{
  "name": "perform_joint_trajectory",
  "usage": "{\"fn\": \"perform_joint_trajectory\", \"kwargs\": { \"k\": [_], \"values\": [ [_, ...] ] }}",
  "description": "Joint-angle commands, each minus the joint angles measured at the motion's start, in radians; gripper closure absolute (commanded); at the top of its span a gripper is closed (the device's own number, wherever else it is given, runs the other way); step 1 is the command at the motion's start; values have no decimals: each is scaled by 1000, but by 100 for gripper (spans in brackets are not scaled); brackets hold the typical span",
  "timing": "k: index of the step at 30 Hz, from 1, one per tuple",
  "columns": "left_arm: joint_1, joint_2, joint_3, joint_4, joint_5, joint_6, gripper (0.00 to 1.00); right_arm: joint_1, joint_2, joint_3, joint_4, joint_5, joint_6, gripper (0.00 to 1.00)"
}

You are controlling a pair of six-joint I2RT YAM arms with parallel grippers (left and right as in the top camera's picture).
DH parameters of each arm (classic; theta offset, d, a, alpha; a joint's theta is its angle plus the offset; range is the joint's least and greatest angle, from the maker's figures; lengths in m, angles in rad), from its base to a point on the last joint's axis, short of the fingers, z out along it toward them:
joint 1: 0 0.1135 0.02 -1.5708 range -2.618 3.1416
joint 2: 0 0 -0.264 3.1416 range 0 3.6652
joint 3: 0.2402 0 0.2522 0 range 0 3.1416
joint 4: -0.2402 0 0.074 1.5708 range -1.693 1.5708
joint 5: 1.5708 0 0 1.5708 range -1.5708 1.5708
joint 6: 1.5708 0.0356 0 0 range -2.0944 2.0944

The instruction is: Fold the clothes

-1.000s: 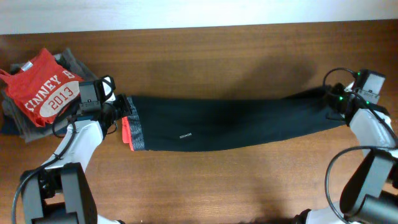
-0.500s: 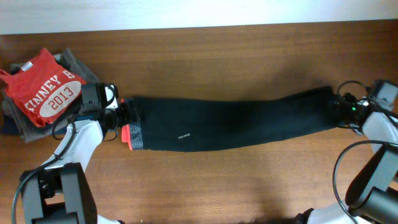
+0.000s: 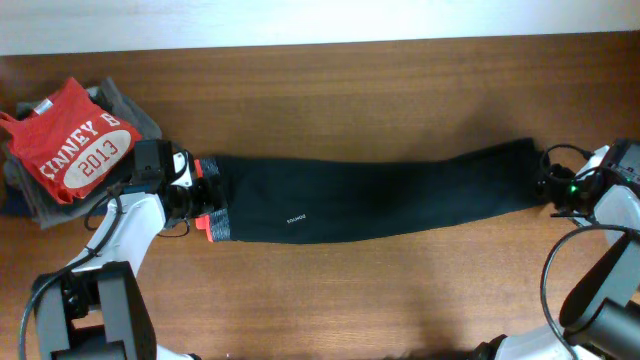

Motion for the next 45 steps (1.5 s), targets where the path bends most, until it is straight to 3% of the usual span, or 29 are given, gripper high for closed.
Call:
{"fn": "perform_joint_trajectory", "kwargs": {
  "k": [1, 15, 18, 22, 27, 36, 45],
  "values": [
    [2, -7, 12, -3, 11, 16, 1, -3, 54, 11, -7, -13, -47, 22],
    [2, -7, 12, -3, 11, 16, 1, -2, 163, 11, 83, -126, -47, 22],
    [2, -7, 12, -3, 11, 16, 1, -2, 166, 11, 103, -128, -48, 26],
    [2, -7, 12, -4, 11, 16, 1, -2, 166, 11, 137, -128, -47, 53],
    [2, -7, 12, -4, 11, 16, 1, -2, 166, 11, 148, -128, -47, 96],
    [2, -7, 12, -3, 11, 17, 1, 7, 60, 103, -10, -226, -39, 96],
    [2, -7, 12, -4, 11, 16, 1, 217, -95, 205, -219, -138, -44, 96]
  ]
}}
